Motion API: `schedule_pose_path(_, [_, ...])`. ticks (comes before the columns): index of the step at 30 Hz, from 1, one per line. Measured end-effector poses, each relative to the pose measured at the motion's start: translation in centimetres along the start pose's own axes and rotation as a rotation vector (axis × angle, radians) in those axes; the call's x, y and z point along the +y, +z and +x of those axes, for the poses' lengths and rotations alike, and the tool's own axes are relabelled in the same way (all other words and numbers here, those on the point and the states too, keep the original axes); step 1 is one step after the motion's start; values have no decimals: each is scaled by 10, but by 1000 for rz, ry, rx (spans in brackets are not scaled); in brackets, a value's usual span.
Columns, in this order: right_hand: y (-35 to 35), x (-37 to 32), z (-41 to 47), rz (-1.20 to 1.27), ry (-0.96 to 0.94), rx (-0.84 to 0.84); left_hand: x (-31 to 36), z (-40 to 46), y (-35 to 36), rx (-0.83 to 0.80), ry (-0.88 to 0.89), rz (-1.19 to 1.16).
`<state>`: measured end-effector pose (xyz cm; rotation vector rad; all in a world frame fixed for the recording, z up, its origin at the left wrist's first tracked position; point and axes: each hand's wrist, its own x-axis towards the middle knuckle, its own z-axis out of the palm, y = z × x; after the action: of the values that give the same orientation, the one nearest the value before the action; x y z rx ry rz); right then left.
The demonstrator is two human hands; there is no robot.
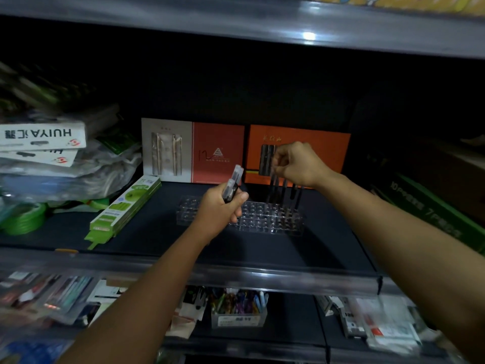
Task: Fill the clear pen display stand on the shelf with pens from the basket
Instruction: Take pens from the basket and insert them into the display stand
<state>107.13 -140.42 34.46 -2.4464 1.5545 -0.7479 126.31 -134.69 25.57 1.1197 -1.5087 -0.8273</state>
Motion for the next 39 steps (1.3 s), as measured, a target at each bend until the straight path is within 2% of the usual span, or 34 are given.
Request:
schedule_pose_path(13, [7,-1,12,-172,-11,-32,1,-1,1,-7,-10,-13])
schedule_pose_path(34, [10,-4,9,-239,78,-75,2,-2,0,-11,-21,-11])
schedule_pose_path(39, [6,-4,8,-233,52,-95,4,-2,0,-11,-19,-8])
